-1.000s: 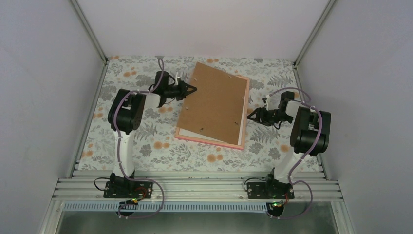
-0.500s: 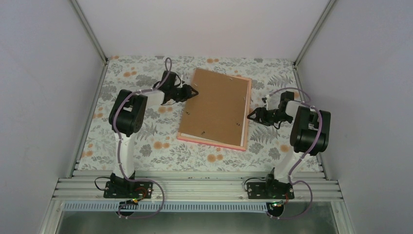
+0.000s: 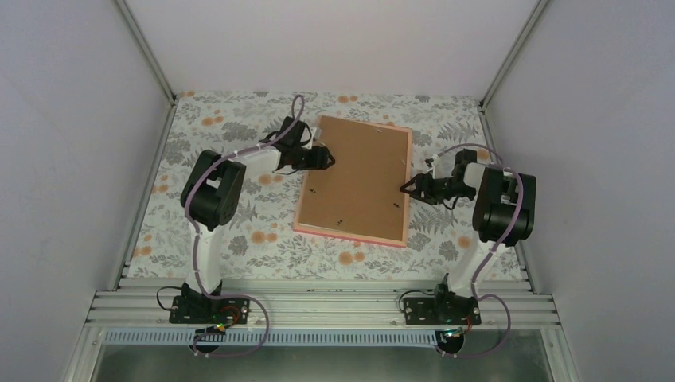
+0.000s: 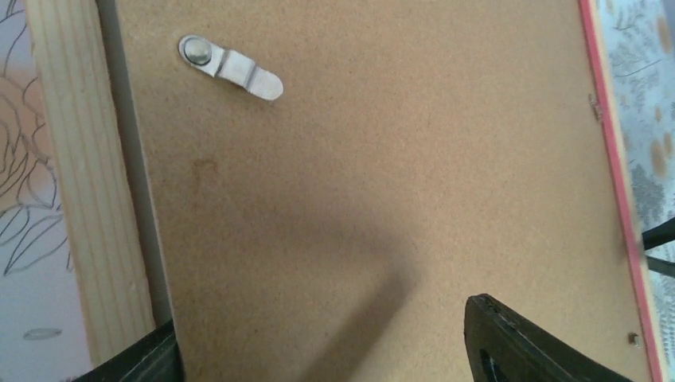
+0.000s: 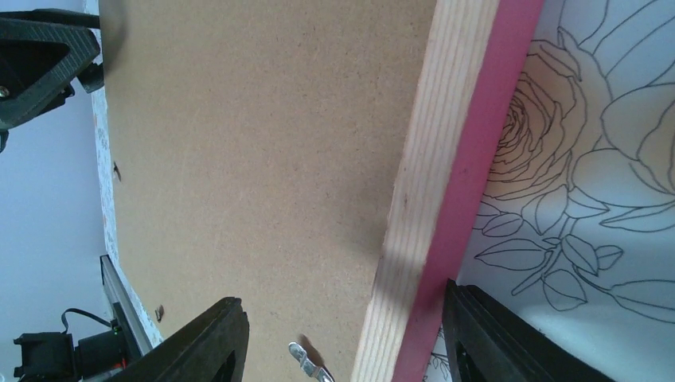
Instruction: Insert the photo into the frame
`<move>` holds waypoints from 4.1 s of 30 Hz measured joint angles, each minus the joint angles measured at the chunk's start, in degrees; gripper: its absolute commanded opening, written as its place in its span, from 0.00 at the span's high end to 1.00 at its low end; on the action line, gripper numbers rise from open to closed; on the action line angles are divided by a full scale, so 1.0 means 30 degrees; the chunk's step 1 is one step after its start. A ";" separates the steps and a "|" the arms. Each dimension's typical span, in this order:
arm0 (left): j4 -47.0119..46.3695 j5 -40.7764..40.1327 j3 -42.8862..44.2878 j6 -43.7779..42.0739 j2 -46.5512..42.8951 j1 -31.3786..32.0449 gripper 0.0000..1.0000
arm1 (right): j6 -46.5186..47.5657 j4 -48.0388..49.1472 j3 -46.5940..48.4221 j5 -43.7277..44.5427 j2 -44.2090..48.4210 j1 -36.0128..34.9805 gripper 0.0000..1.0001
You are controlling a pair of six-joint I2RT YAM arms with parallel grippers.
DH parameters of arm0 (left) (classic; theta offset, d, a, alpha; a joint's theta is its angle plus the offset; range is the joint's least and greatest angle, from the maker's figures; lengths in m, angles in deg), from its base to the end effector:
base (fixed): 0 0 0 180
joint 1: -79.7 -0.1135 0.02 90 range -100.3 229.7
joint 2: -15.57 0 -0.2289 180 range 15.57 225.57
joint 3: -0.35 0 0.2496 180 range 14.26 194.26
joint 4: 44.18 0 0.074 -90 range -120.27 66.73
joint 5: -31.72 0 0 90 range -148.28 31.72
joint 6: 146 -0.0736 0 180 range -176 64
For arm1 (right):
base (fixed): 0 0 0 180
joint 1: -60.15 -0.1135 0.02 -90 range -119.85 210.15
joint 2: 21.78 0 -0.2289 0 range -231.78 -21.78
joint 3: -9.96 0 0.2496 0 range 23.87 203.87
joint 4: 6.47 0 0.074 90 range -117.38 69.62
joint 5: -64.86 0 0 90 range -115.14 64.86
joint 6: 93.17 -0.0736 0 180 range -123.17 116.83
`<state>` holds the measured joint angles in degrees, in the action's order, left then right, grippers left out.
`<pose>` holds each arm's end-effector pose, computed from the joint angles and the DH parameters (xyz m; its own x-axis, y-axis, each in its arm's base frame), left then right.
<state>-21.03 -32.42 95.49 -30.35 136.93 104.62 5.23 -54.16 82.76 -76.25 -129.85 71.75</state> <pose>0.3985 -0.2206 0.0923 -0.8961 -0.0132 -0.4437 0.2761 0.7662 -0.5803 0.3147 -0.0061 0.0677 -0.9666 0.1048 -0.2341 -0.1096 0.6565 0.7463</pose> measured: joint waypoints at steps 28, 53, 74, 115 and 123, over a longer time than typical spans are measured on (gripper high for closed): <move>0.3366 -0.5457 -0.2623 -0.9085 -0.7002 -0.0372 0.07 | -0.0182 0.1377 0.1902 0.1239 -0.1202 -0.1377 0.40; 0.6419 -0.2127 -0.4714 -1.5511 -0.6448 -0.4845 0.28 | 0.0750 0.1974 0.3585 0.2310 0.0823 -0.7366 0.44; 0.5756 -0.2681 -0.8473 -1.7653 -0.7315 -0.3614 0.42 | 0.1290 0.5202 0.0015 0.3410 0.0335 -0.9690 0.46; 0.5836 0.3752 -0.7155 -1.4673 -0.4852 -0.3147 0.66 | 0.5530 0.3840 -0.2863 0.5428 0.3315 -1.0324 0.63; 0.6084 0.4561 -0.7890 -1.4615 -0.5253 -0.2739 0.66 | 0.6346 0.3694 -0.3927 0.6237 0.5523 -1.1045 0.74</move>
<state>-2.78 -18.73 71.82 -74.19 121.17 96.41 24.27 -43.08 70.98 -57.54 -113.28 38.61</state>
